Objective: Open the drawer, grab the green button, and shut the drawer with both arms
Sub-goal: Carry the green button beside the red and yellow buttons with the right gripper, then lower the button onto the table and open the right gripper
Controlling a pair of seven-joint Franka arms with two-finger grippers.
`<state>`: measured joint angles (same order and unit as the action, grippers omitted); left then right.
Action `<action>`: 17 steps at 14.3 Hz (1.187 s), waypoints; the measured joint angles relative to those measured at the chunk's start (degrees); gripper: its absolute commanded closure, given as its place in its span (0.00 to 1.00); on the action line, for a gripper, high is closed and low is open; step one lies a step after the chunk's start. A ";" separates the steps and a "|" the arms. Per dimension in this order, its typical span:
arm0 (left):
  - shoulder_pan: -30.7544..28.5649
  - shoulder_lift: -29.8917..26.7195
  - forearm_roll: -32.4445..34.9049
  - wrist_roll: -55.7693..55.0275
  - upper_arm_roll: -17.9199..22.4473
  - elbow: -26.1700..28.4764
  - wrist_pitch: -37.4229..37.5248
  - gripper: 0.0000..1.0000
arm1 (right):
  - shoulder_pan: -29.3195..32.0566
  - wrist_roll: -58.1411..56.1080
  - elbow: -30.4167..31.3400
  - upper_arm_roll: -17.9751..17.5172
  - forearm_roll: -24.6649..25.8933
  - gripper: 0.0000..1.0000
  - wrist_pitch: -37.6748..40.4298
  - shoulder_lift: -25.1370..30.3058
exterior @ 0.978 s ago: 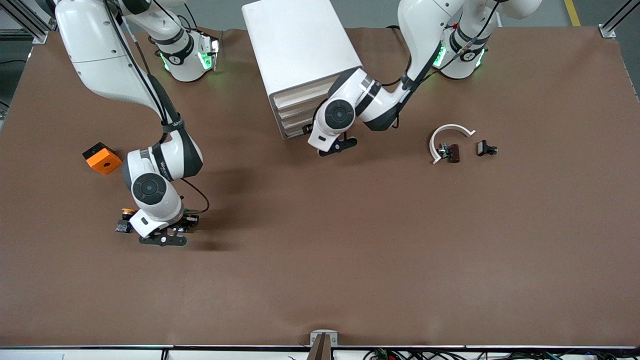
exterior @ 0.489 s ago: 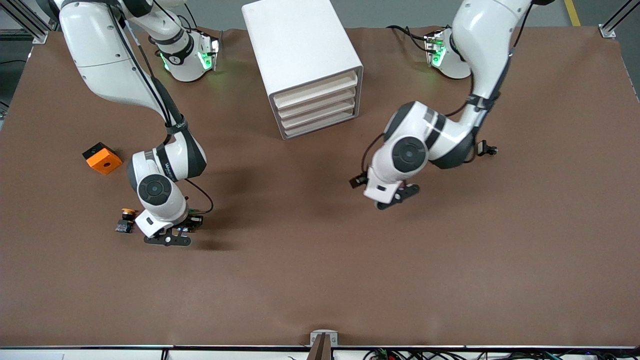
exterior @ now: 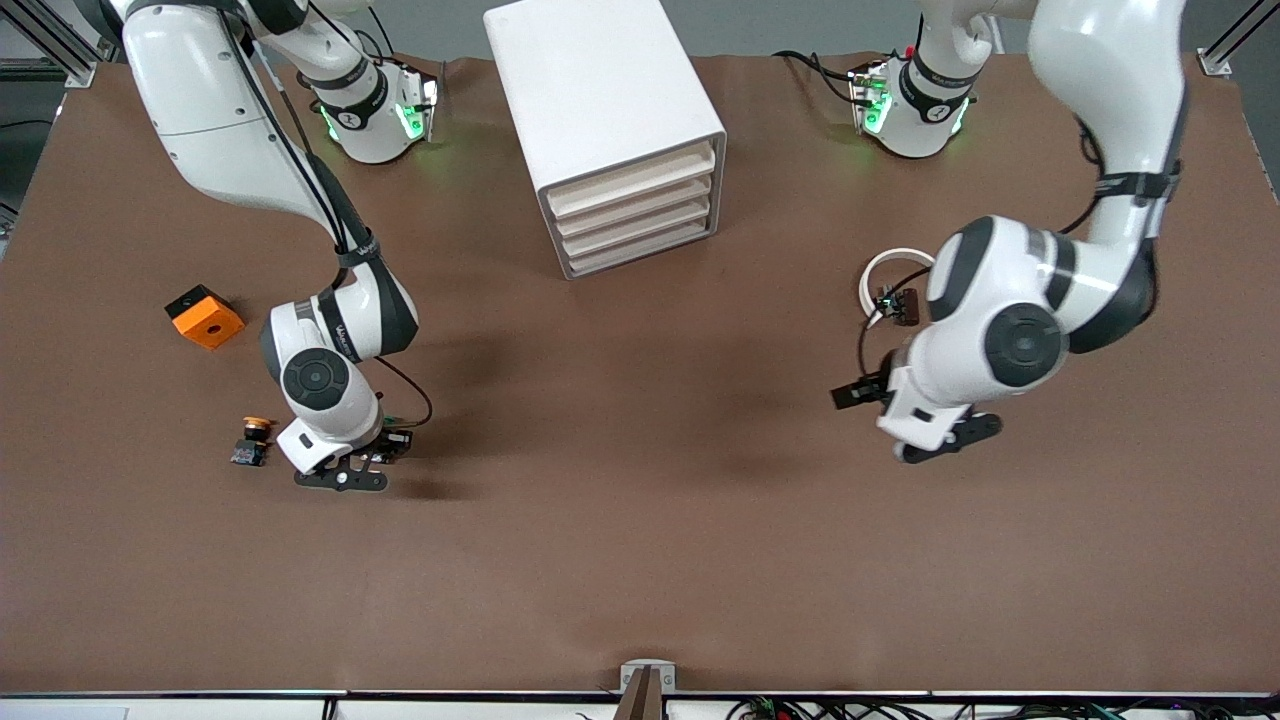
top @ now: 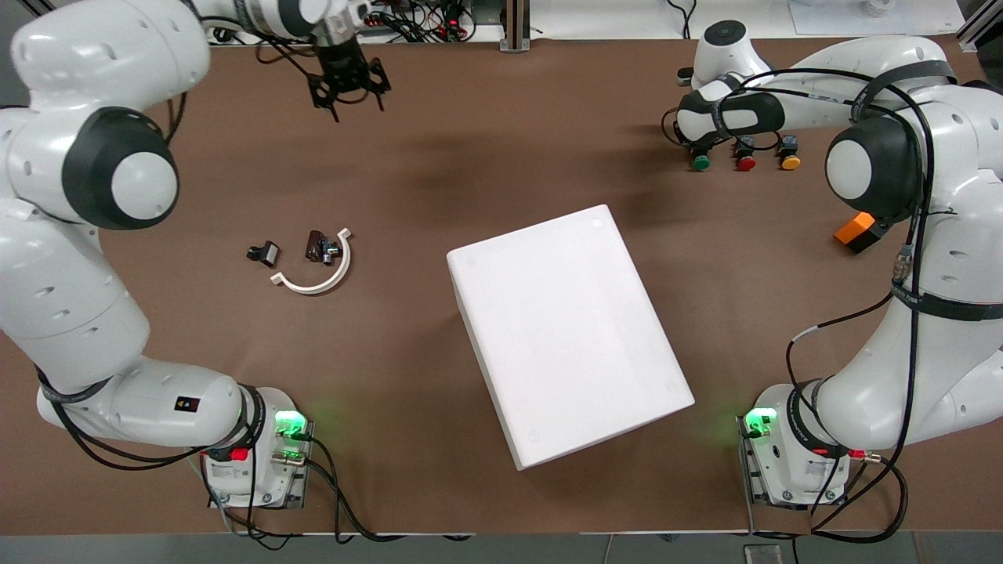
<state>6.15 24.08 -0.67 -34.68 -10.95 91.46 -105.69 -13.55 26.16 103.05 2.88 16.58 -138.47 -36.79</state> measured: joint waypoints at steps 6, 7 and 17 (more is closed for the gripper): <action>-5.60 -9.00 4.34 9.63 0.00 -0.15 3.18 0.00 | 0.02 0.00 -0.12 0.05 0.00 0.00 -0.34 -0.02; -5.85 -10.41 5.81 10.84 0.00 -0.15 4.11 0.00 | 0.03 -0.01 -0.16 0.08 0.00 0.00 -0.35 -0.02; -9.07 -19.73 7.23 22.47 0.73 -0.23 9.67 0.00 | 2.15 -10.02 -5.04 0.65 -0.46 0.00 11.11 3.40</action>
<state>-2.92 4.35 6.56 -12.20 -10.23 91.23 -96.02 -11.40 16.14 98.01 3.53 16.12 -127.36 -33.40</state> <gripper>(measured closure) 0.000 0.000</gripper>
